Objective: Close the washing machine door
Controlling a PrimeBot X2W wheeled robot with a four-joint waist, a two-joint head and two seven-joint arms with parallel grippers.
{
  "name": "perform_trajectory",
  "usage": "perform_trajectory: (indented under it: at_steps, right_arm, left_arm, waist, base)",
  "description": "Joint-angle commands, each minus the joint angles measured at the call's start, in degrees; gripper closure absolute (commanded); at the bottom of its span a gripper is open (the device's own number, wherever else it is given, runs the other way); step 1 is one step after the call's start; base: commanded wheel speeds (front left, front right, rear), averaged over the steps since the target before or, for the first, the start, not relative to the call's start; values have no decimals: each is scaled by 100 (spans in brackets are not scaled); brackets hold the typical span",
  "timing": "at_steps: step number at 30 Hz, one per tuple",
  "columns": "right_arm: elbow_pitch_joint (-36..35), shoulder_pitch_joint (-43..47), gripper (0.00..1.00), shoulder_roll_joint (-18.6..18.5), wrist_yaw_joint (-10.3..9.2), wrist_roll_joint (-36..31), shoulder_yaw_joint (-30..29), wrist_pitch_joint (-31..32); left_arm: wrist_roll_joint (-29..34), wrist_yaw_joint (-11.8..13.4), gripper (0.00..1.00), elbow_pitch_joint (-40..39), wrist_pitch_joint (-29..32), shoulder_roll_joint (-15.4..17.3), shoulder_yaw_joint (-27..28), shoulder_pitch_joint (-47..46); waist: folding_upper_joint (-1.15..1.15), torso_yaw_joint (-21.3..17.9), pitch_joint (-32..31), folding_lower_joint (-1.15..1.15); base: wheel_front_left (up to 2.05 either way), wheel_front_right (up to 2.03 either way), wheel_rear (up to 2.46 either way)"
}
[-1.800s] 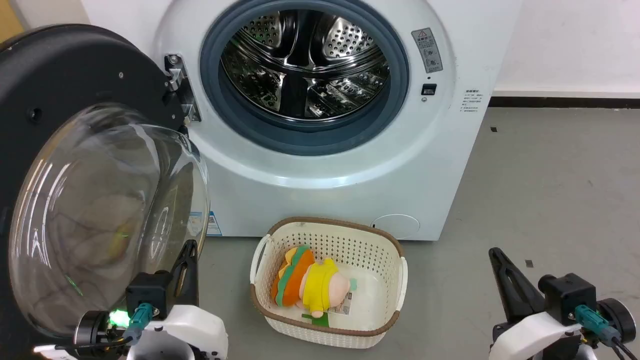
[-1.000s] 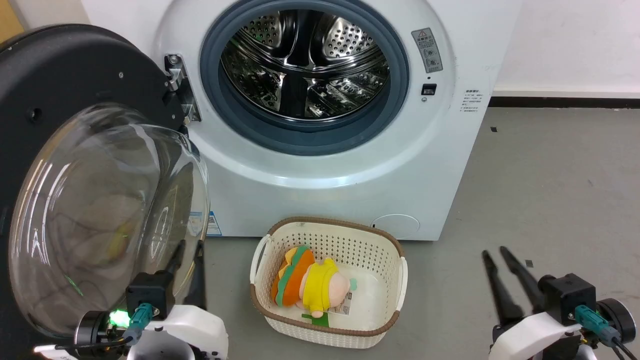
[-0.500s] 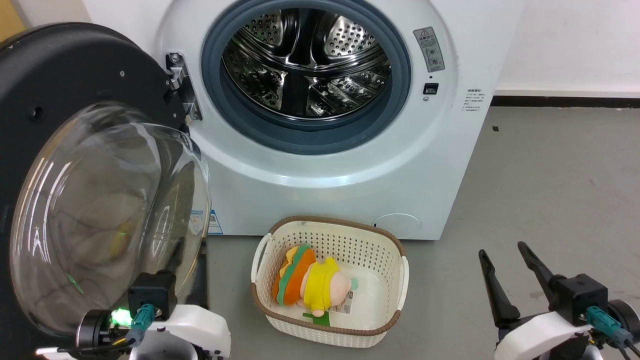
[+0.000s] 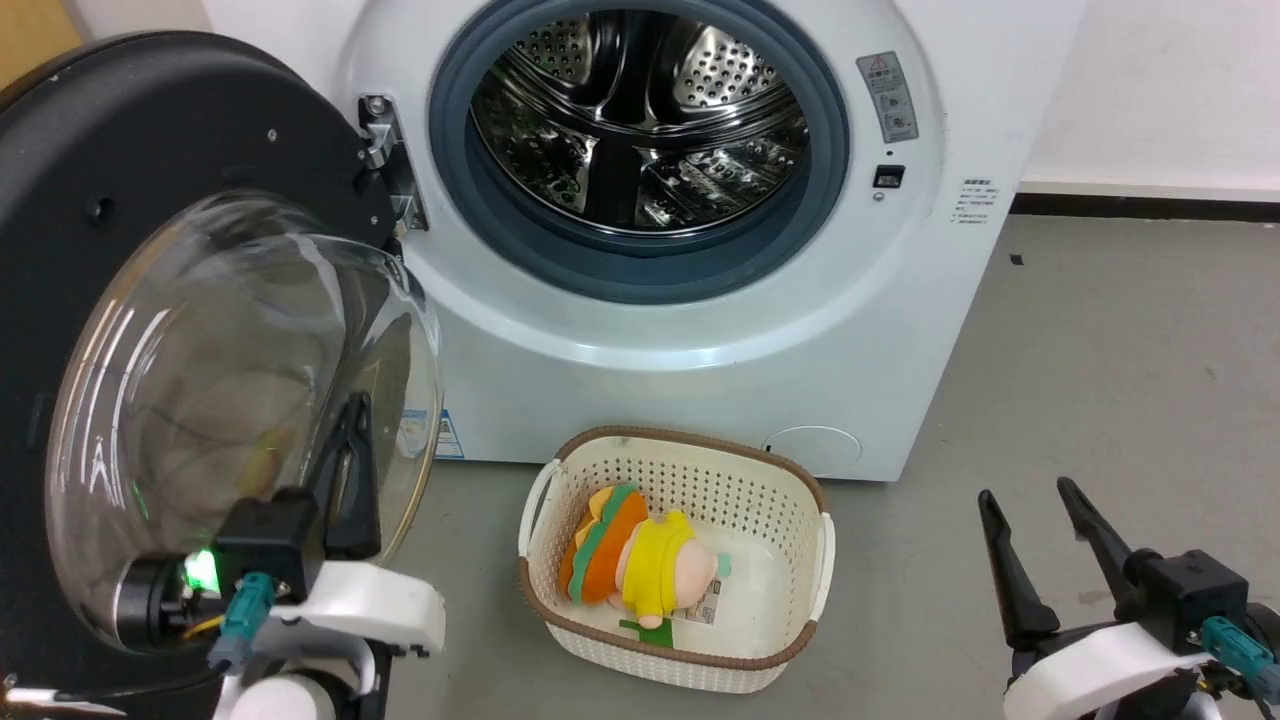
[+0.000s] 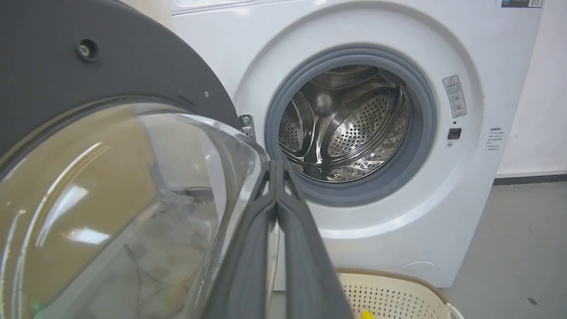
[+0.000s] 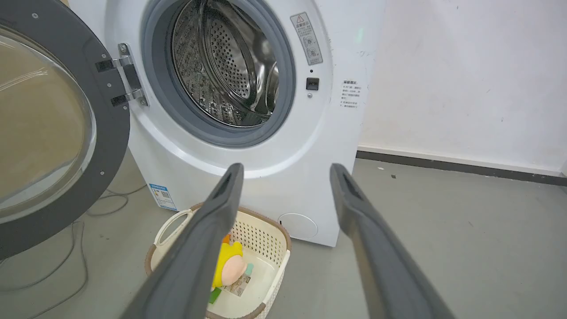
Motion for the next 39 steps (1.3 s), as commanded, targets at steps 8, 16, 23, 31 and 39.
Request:
perform_trajectory:
  at_steps: [8, 16, 23, 31, 39]
  right_arm:
    - [-30, -15, 0, 9, 1, 124, -94, -147]
    - [-43, -29, 0, 11, 2, 205, -172, -243]
    - [-36, -32, 0, 13, 2, 272, -219, -326]
    - [-20, -44, 0, 14, 2, 347, -292, -422]
    - [-10, -32, 0, 16, 2, 408, -354, -505]
  left_arm:
    - [-230, -47, 100, -366, -133, 66, 203, -428]
    - [-615, -290, 100, -602, -229, 33, 687, -834]
    - [-941, -437, 100, -733, -313, 48, 1111, -1199]
    - [-1486, -515, 100, -686, -409, 125, 1728, -1541]
    - [-2268, -546, 100, -271, -337, 259, 2335, -1685]
  waist:
    - [0, 217, 30, 0]
    - [0, 511, 86, 0]
    - [0, 796, 129, 0]
    - [0, 1106, 149, 0]
    - [0, 1338, 183, 0]
  base:
    - [0, 0, 0]
    - [0, 0, 0]
    - [0, 0, 0]
    - [0, 0, 0]
    - [0, 0, 0]
